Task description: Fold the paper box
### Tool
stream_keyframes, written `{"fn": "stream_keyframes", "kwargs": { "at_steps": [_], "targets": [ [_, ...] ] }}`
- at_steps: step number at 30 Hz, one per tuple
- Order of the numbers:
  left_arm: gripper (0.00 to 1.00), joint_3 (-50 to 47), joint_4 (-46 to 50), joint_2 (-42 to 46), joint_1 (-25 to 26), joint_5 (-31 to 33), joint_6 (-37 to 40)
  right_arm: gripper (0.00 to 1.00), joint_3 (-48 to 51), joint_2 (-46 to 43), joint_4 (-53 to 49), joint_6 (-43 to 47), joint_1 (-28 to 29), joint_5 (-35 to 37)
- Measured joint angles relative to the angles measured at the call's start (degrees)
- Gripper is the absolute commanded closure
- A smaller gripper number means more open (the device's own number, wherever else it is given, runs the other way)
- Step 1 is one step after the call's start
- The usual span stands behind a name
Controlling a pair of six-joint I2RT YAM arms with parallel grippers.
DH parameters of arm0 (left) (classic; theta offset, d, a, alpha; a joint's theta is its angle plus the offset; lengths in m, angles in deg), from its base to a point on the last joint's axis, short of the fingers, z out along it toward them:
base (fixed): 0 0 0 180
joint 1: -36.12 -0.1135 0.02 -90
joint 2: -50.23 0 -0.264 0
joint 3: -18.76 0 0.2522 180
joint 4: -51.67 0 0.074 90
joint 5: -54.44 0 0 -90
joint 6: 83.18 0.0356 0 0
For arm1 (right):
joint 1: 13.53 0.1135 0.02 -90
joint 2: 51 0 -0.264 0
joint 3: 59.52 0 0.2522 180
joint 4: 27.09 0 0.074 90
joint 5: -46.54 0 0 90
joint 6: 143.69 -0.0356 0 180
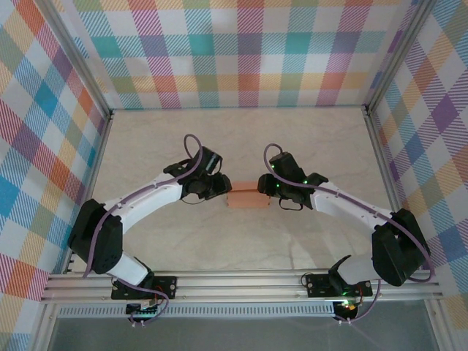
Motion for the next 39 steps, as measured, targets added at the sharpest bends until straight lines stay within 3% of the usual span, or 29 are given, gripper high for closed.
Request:
{"fn": "stream_keyframes", "kwargs": {
  "at_steps": [6,11,16,24,34,37,38,39],
  "targets": [
    [0.72,0.0,0.0,-0.4,-0.2,-1.4,-0.5,0.57,0.0,0.0,-0.1,0.0,0.0,0.0],
    [0.73,-1.4,-0.8,-0.4,-0.2,-1.6,-0.5,0.42,0.0,-0.9,-0.5,0.2,0.0,-1.1],
    [0.73,-2.7,-3.7,-0.3,-0.2,-2.1,-0.5,0.43,0.8,-3.5,-1.0,0.0,-1.3,-3.7],
    [0.74,-3.0,-4.7,-0.4,-0.2,-2.2,-0.4,0.64,4.5,-4.6,1.7,-2.9,-5.6,-9.0],
    [0.74,-3.0,-5.3,-0.7,-0.2,-2.5,0.2,1.0,7.2,-3.8,6.3,-5.1,-7.1,-10.9],
    [0.79,-3.0,-5.8,-0.9,-0.2,-2.6,0.3,1.0,7.8,-3.8,7.8,-5.6,-7.5,-11.0],
    [0.86,-3.0,-6.0,-0.9,-0.2,-2.7,0.3,1.0,7.9,-3.8,8.0,-5.6,-7.5,-11.0],
    [0.87,-3.0,-6.3,-0.9,-0.2,-3.0,0.3,1.0,7.9,-3.8,8.1,-5.6,-7.5,-11.0]
  ]
}}
